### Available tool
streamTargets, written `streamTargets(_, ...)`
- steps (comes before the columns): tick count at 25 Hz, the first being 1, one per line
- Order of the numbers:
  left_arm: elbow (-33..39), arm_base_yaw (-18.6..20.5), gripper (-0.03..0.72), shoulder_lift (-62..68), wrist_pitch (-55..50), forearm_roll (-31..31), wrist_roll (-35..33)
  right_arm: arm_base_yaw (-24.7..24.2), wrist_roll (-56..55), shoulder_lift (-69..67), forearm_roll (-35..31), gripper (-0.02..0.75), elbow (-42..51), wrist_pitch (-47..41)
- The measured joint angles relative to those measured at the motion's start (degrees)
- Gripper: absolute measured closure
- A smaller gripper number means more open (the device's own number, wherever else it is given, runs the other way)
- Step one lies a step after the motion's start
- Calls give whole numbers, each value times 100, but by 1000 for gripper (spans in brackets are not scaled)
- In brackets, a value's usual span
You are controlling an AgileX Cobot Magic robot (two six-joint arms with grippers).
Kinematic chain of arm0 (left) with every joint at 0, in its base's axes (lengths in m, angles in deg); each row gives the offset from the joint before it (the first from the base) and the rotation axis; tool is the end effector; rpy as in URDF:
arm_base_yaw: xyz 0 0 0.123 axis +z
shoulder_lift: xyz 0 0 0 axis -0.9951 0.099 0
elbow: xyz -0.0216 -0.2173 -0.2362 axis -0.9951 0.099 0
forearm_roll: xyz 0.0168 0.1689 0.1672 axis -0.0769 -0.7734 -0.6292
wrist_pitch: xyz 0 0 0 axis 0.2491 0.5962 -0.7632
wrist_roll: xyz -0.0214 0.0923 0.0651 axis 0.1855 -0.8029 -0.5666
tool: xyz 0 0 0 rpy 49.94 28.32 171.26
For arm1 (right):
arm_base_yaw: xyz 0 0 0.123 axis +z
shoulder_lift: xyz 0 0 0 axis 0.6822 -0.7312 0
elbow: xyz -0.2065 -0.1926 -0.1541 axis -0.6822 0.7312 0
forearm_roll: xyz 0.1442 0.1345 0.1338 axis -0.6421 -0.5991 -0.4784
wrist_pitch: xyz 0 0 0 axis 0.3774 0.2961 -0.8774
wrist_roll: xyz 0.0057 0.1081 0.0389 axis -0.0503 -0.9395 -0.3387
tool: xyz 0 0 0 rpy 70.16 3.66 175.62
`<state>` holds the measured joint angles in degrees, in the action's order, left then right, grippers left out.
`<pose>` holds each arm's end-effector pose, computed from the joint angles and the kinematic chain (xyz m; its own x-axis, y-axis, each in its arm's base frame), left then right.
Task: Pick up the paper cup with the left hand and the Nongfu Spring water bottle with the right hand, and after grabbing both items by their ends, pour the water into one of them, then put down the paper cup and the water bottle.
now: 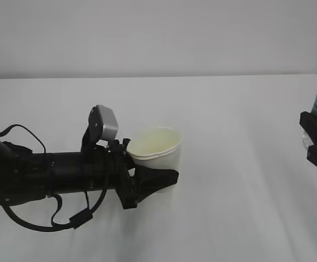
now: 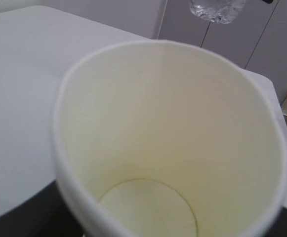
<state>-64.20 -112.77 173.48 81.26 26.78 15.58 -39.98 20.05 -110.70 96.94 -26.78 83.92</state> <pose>0.2842 -0.2483 0.1440 -0.2620 0.1353 -0.9555 0.9349 0.2812 -0.2166 0.2202 0.0244 0.2347 -0.1879 -0.1756 -0.9664 -0.1941 0.9711 -0.1387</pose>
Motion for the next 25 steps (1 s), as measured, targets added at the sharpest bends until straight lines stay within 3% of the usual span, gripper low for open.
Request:
streamTargets(10, -19, -434, 207, 0, 0, 276, 0, 0, -8, 756, 0, 316, 0, -760)
streamTargets(25, -907, -1157, 207, 0, -248, -232, 153, 0, -13, 1284, 273, 316, 18, -1533)
